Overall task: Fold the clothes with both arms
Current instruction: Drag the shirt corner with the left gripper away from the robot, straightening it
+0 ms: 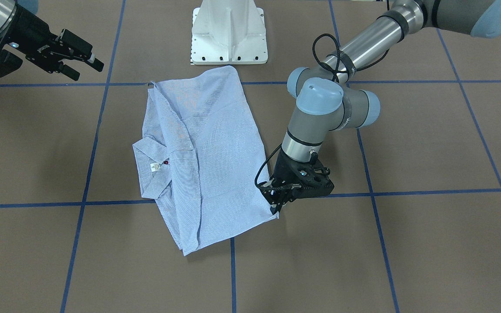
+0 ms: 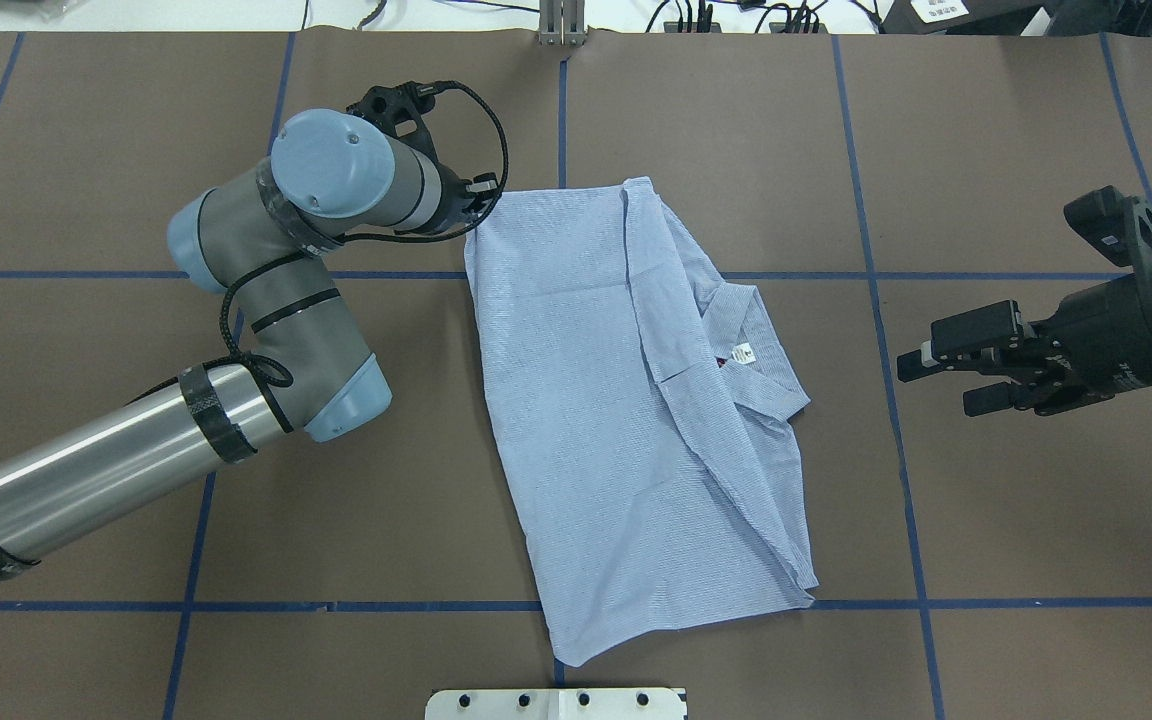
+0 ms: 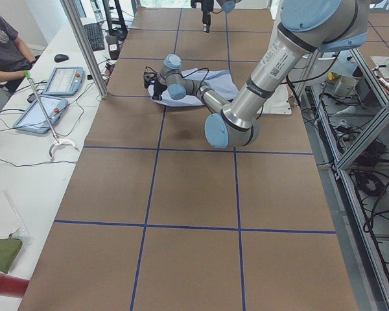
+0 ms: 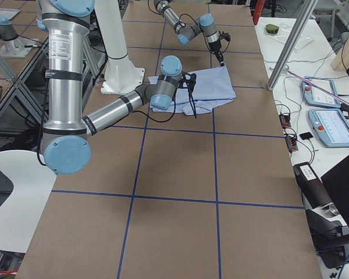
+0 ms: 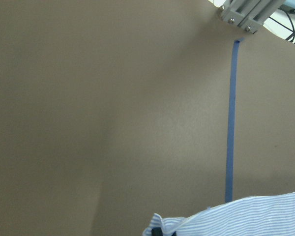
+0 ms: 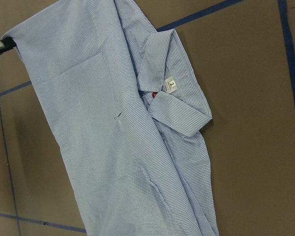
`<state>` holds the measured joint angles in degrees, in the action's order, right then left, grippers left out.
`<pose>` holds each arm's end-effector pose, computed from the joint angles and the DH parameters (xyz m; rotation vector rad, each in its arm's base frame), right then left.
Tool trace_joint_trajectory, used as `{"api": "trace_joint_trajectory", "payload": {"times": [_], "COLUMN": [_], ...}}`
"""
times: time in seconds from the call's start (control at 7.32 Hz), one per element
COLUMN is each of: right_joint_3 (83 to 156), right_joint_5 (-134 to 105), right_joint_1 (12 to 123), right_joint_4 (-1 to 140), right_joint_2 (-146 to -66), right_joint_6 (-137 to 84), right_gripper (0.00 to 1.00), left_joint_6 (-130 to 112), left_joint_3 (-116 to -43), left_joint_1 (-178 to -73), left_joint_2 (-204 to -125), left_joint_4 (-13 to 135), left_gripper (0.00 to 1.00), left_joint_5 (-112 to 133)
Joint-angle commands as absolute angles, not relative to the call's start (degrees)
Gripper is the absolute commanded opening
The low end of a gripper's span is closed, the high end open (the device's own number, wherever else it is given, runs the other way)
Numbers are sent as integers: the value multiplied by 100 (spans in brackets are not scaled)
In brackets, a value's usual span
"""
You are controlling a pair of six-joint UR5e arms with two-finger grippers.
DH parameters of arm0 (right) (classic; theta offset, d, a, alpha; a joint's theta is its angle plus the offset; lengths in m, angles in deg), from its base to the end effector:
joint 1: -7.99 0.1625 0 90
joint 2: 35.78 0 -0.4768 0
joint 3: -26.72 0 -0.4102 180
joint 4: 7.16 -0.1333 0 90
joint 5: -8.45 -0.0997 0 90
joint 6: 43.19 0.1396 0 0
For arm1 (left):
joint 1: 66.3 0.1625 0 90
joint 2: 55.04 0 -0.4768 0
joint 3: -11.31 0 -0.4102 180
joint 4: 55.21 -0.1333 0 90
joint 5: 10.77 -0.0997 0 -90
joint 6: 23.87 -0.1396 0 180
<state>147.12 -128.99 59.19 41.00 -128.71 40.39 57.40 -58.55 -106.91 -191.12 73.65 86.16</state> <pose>-0.2665 -0.3800 0.3895 -0.0843 -1.3286 0.1626 0.5924 -0.6613 0.2826 0.3767 1.0806 -0.4267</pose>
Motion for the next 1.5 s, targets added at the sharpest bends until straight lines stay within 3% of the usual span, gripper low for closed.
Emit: {"api": "trace_joint_trajectory", "payload": {"times": [0.0,0.27,0.82,0.96,1.09,1.37], "right_joint_3": [14730,14731,14704,14696,14643,14477], "right_joint_5": [-12884,-12831,-12709,-12612,-12550,-11842], "right_joint_1": [5949,5949,5941,5932,5914,5565], "right_joint_4": [4092,4092,4092,4100,4109,4188], "right_joint_2": [-12798,-12772,-12719,-12727,-12727,-12727], "right_joint_6": [4039,4039,4039,4030,3761,3250], "right_gripper": [100,100,100,100,100,100], "left_joint_6": [5699,5690,5690,5638,5489,5505], "left_joint_3": [-4876,-4322,-4037,-4028,-4098,-4544], "left_joint_1": [-10743,-10752,-10752,-10752,-10752,-10822], "left_joint_2": [-19652,-19881,-19935,-19936,-19970,-19918], "left_joint_4": [8265,8812,9166,9148,9131,8713], "left_gripper": [0,0,0,94,100,100], "left_joint_5": [8319,8055,7783,7791,7791,8079]}}
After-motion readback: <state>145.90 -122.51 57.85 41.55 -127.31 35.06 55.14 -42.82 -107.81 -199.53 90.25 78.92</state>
